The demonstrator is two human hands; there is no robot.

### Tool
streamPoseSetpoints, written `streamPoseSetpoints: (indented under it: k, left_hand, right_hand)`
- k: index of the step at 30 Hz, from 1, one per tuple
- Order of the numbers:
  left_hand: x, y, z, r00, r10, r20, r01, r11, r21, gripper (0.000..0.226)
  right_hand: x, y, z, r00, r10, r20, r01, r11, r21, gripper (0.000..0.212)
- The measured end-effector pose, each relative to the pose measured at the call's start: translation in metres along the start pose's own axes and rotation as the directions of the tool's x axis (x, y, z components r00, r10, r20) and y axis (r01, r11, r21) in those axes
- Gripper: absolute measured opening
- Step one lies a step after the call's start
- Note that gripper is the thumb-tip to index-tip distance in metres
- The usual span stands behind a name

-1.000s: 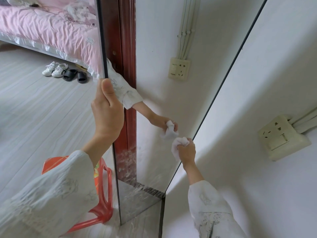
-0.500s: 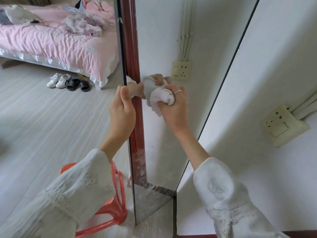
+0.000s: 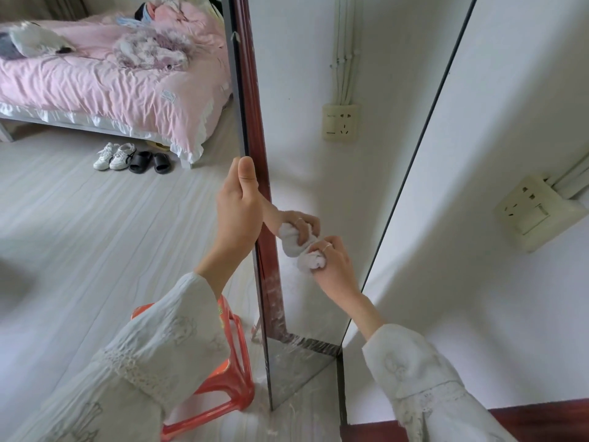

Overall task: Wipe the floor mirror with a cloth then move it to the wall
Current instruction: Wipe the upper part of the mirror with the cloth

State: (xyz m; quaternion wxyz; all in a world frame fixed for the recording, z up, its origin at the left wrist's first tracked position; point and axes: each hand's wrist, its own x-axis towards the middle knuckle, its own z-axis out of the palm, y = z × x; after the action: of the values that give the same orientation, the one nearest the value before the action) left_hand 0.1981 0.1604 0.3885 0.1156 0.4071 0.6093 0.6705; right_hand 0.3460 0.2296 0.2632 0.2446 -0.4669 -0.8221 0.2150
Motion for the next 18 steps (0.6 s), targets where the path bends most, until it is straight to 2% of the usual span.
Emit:
streamPoseSetpoints:
  k: [2, 4, 5, 7, 9, 11, 14, 16, 18]
  left_hand:
    - [0.0, 0.001, -0.001, 1.0, 0.006, 0.01, -0.006, 1.0, -0.005, 0.037]
    - [0.0, 0.003, -0.002, 1.0, 0.004, 0.014, -0.004, 1.0, 0.001, 0.038]
    - [0.0, 0.003, -0.002, 1.0, 0.006, 0.016, -0.006, 1.0, 0.001, 0.038]
    - [0.001, 0.002, -0.004, 1.0, 0.008, 0.023, -0.008, 1.0, 0.001, 0.038]
    - [0.003, 0.001, -0.006, 1.0, -0.008, 0.027, 0.008, 1.0, 0.013, 0.039]
    - [0.004, 0.001, -0.007, 1.0, -0.02, 0.022, 0.02, 1.0, 0.023, 0.039]
    - [0.002, 0.001, -0.007, 0.999, -0.038, 0.02, 0.038, 0.999, 0.008, 0.039]
    - [-0.002, -0.002, -0.007, 0.997, -0.061, 0.053, 0.061, 0.998, -0.01, 0.037]
    - [-0.012, -0.007, -0.009, 0.989, -0.105, 0.103, 0.105, 0.994, 0.01, 0.033]
  right_hand:
    - [0.006, -0.014, -0.021, 0.983, -0.01, -0.181, 0.025, 0.997, 0.079, 0.018]
    - [0.014, -0.044, -0.036, 0.919, -0.104, -0.381, 0.176, 0.971, 0.16, 0.019]
    - [0.019, -0.058, -0.039, 0.886, -0.159, -0.435, 0.254, 0.952, 0.171, 0.02]
    - [0.026, -0.079, -0.034, 0.85, -0.237, -0.47, 0.343, 0.927, 0.152, 0.021]
    - [0.022, -0.081, -0.014, 0.842, -0.253, -0.476, 0.351, 0.928, 0.129, 0.02]
    - [0.009, -0.069, 0.01, 0.889, -0.199, -0.412, 0.277, 0.95, 0.14, 0.014]
    - [-0.013, -0.039, 0.032, 0.986, -0.049, -0.162, 0.075, 0.985, 0.157, 0.016]
    - [-0.02, -0.025, 0.029, 0.997, 0.07, 0.024, -0.072, 0.99, 0.123, 0.022]
    - [-0.027, -0.015, 0.014, 0.96, 0.238, 0.147, -0.263, 0.945, 0.193, 0.026]
